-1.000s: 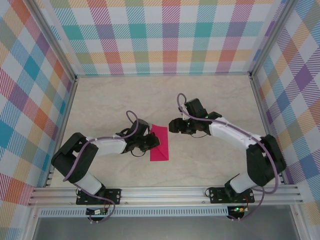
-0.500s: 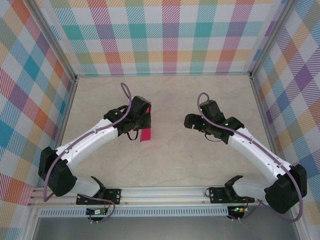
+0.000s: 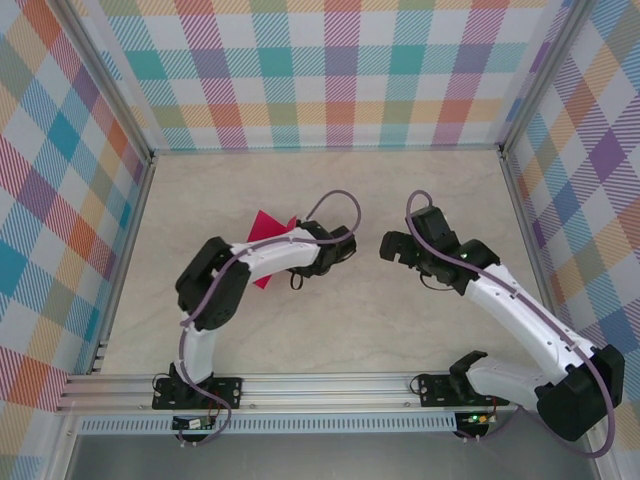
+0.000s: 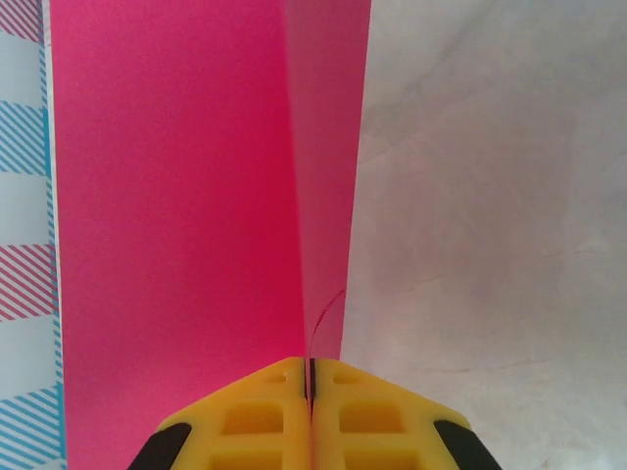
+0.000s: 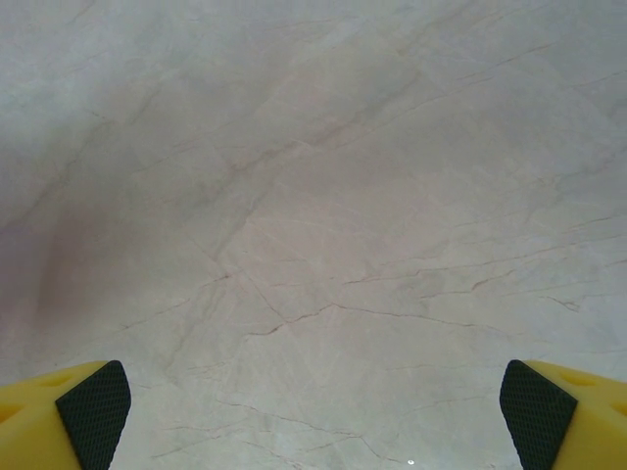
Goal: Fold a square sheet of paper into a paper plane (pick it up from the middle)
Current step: Turn over the paper at the center of the table, then rotate the paper at the center of the table.
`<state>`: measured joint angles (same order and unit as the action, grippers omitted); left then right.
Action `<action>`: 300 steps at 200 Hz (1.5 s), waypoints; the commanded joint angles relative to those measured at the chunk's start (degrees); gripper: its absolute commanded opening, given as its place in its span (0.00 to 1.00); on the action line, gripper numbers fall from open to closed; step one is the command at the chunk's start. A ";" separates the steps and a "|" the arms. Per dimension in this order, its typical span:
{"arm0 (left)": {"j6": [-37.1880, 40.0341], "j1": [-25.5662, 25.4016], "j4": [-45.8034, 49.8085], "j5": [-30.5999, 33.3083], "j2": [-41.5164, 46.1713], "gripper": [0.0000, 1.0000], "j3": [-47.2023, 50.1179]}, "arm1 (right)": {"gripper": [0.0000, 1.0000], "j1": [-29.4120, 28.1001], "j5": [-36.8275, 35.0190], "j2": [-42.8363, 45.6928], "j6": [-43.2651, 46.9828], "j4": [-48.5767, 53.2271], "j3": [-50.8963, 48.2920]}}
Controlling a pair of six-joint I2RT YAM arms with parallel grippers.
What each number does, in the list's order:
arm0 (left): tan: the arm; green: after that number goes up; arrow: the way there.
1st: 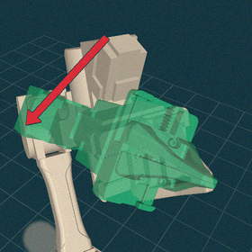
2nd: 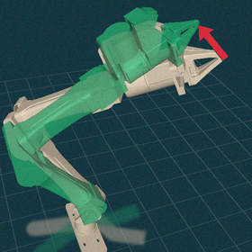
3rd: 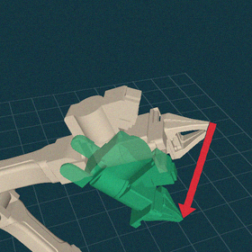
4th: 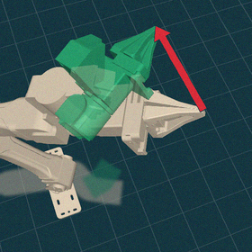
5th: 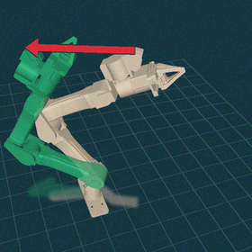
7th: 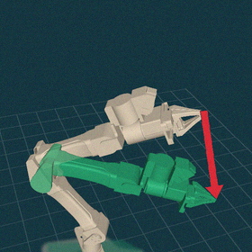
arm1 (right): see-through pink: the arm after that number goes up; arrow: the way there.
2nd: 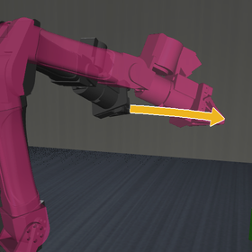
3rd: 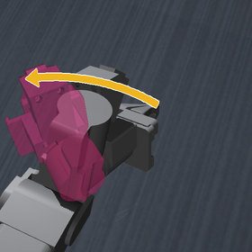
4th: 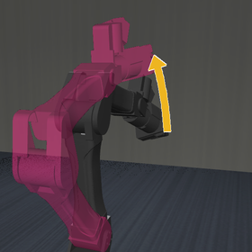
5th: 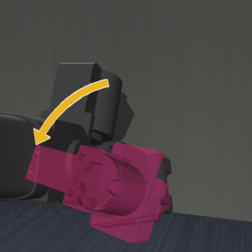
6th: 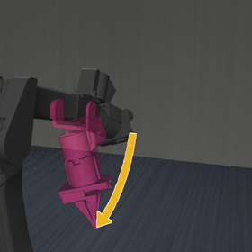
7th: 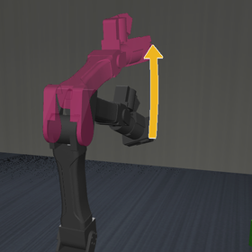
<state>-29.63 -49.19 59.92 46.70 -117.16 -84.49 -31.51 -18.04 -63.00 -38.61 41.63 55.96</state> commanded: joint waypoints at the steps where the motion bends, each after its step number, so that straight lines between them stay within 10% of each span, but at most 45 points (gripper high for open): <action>1: -1.31 -2.17 0.28 1.14 -3.37 0.04 -2.41 | 1.00 0.69 -2.17 1.21 -0.94 3.27 0.14; 69: -3.64 -4.53 -9.54 -11.27 -4.98 0.15 1.31 | 1.00 0.93 2.89 2.35 -2.61 1.93 -0.84; 156: -4.43 -3.65 -18.51 -34.54 16.30 0.74 7.28 | 1.00 1.53 6.45 0.47 -2.32 0.62 1.14; 195: -6.19 -0.36 -18.11 -34.03 28.64 0.86 11.28 | 1.00 1.54 17.33 -6.35 -0.07 -5.48 3.08; 300: -16.04 27.89 -14.60 -30.99 57.44 1.00 34.11 | 0.75 -19.80 29.10 -47.48 -3.92 -15.29 31.75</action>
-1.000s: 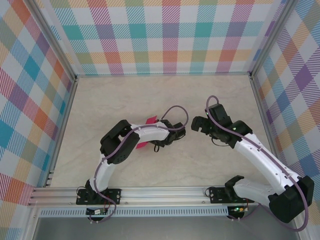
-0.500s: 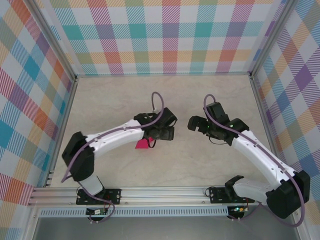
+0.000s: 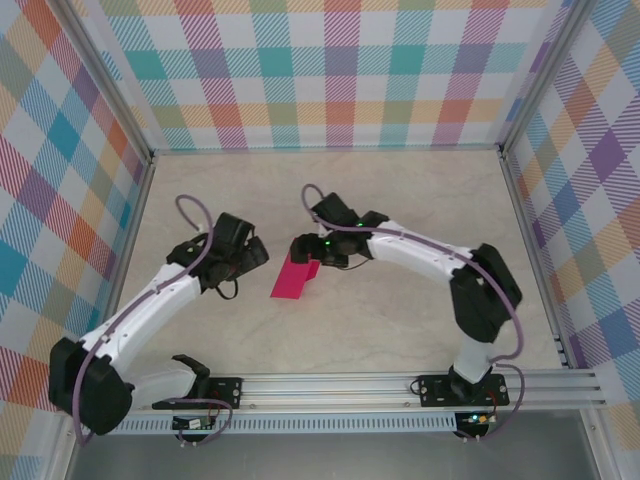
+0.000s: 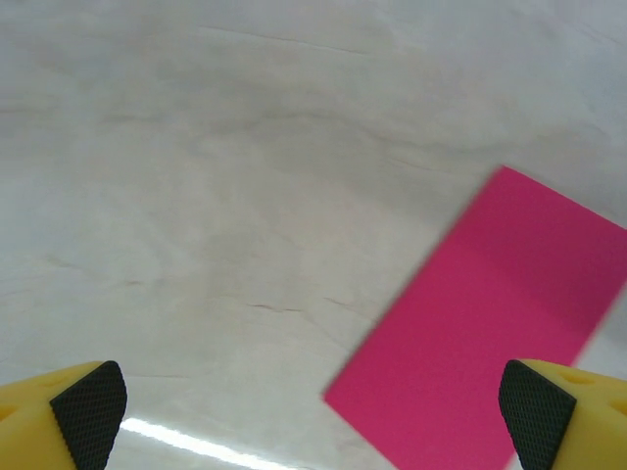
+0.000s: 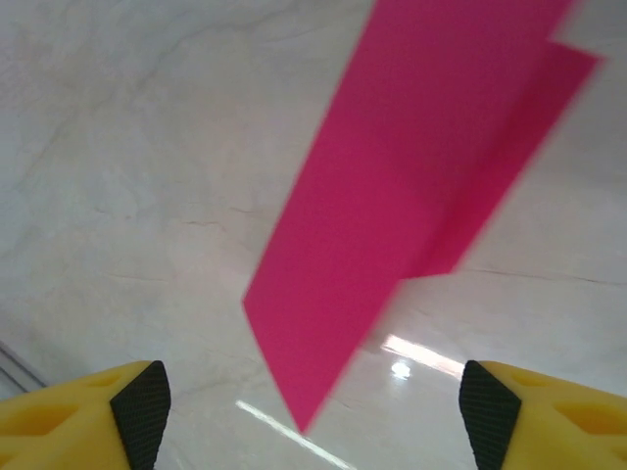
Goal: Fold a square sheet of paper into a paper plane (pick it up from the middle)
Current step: Rotate the paper at the center of the table.
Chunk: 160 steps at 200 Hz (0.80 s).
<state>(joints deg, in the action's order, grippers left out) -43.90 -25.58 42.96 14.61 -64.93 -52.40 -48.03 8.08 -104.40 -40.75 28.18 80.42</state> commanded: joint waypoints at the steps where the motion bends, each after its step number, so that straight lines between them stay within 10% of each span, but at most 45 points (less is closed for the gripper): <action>1: -1.74 4.56 2.46 1.07 5.36 1.00 2.12 | 0.74 -3.37 3.03 -6.43 -1.83 -1.74 7.78; 160: 1.14 10.38 2.07 -6.17 2.53 1.00 3.82 | 0.66 -6.81 1.16 -26.58 9.62 10.49 20.70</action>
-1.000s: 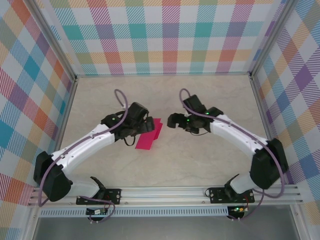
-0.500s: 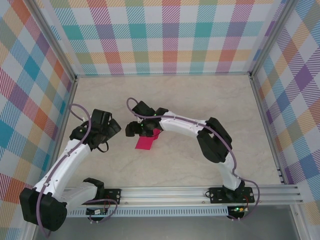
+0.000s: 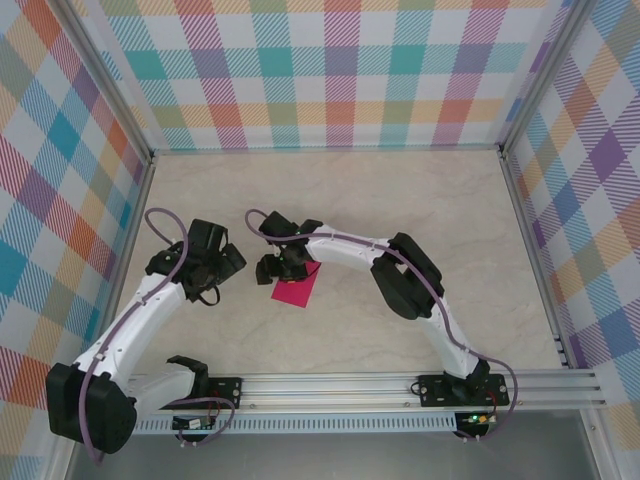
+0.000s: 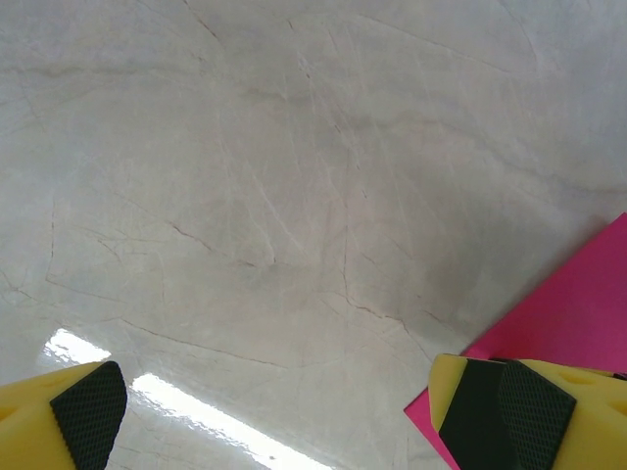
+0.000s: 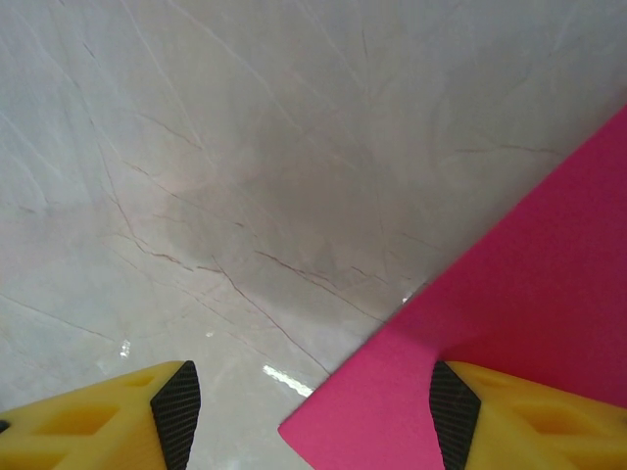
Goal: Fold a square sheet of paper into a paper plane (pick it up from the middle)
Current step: Rotate the paper at the center of the table.
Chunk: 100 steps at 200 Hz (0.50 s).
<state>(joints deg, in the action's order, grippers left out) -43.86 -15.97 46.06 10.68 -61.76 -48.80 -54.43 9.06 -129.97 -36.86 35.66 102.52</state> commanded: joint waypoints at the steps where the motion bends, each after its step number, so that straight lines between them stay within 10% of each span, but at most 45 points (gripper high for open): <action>1: 1.16 0.76 -1.09 -2.28 -0.64 1.00 0.20 | 0.66 -0.41 0.26 -1.04 6.00 3.02 -1.46; 100: 3.08 0.76 -5.61 -10.55 0.40 0.99 2.58 | 0.71 0.17 5.44 18.09 34.27 3.14 -27.35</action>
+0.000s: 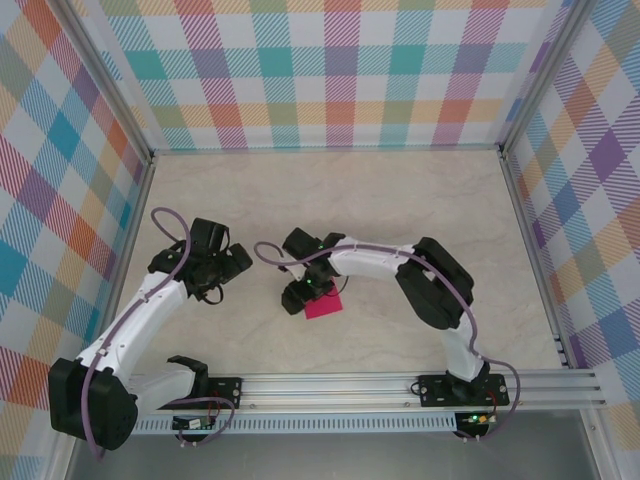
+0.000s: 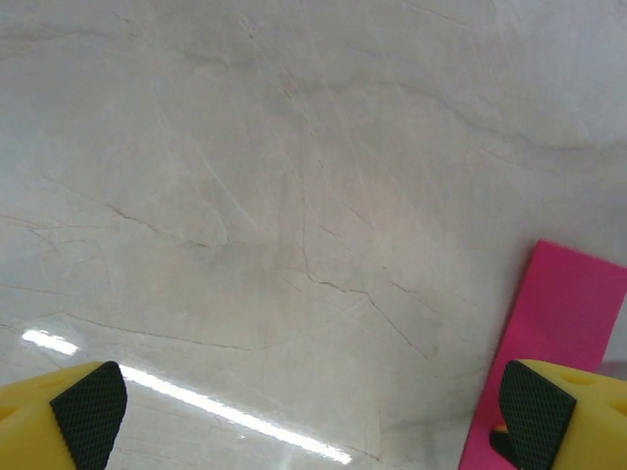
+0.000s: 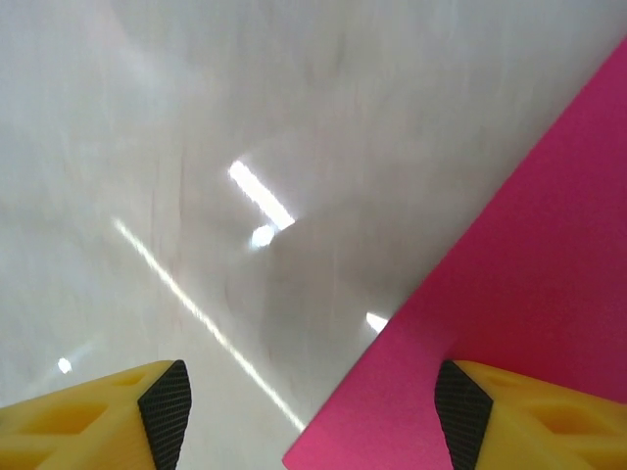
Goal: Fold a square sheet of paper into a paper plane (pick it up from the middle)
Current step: Rotate the paper at the center of the table.
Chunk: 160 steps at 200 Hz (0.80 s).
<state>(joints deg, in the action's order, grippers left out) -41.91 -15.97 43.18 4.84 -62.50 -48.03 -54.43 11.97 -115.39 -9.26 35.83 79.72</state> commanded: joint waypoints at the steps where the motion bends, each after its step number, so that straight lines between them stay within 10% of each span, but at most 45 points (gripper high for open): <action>1: 1.13 0.76 -2.91 -4.91 1.19 0.99 1.90 | 0.71 0.23 2.58 3.60 6.51 2.86 -4.65; 81: 0.66 -10.89 -20.60 -18.90 -4.81 0.75 4.71 | 0.72 9.28 -1.85 24.33 -26.46 -8.38 -19.38; 124: 0.78 -19.11 -33.34 -24.40 -18.07 0.38 1.28 | 0.67 14.38 6.15 27.42 -29.82 -11.75 -26.84; 160: 1.57 -20.76 -32.12 -21.85 -26.73 0.31 -3.45 | 0.66 16.40 9.11 24.60 -26.96 -12.27 -27.37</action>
<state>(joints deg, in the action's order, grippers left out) -41.08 -36.18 13.08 -17.39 -86.19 -47.94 -39.09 16.82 -88.92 -36.67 25.85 51.81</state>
